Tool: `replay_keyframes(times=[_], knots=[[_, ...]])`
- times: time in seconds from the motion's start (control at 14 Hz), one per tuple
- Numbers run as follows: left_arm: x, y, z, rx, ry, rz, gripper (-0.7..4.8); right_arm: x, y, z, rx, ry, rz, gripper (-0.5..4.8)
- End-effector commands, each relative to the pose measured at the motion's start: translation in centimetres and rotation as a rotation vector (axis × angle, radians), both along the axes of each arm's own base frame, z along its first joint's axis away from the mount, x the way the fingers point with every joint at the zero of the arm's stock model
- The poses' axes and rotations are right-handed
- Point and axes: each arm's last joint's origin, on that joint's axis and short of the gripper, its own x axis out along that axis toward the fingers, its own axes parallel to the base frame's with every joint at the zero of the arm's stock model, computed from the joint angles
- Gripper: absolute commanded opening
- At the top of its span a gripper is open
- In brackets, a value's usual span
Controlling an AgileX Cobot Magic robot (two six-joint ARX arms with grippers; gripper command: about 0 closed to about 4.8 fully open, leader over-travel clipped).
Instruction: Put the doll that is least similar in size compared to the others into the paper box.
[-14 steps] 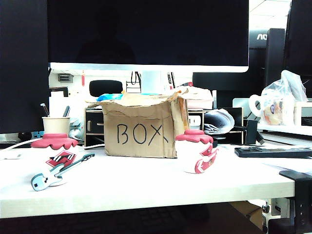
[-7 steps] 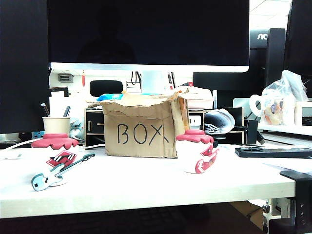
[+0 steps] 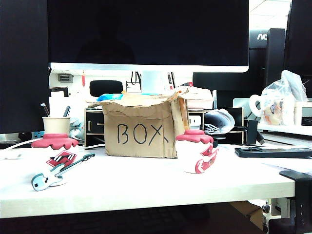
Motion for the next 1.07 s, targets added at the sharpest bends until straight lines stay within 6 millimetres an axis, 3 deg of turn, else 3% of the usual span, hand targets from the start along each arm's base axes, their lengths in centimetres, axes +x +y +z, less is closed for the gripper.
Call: replay_keyframes(times=[0.07,0.5,1.07], knots=[[0.0,0.0,0.2,0.006,-0.015,0.006,-0.05,0.0,0.0,0.3,0.003,-0.021,0.000,-0.01],[-0.1,0.6,0.2,0.008,-0.013,0.095,-0.05,0.1,0.0,-0.1,0.001,-0.010,0.001,-0.01],[-0.1,0.6,0.2,0.008,-0.013,0.093,-0.05,1.7,0.2,-4.3,-0.012,0.131,0.003,-0.01]])
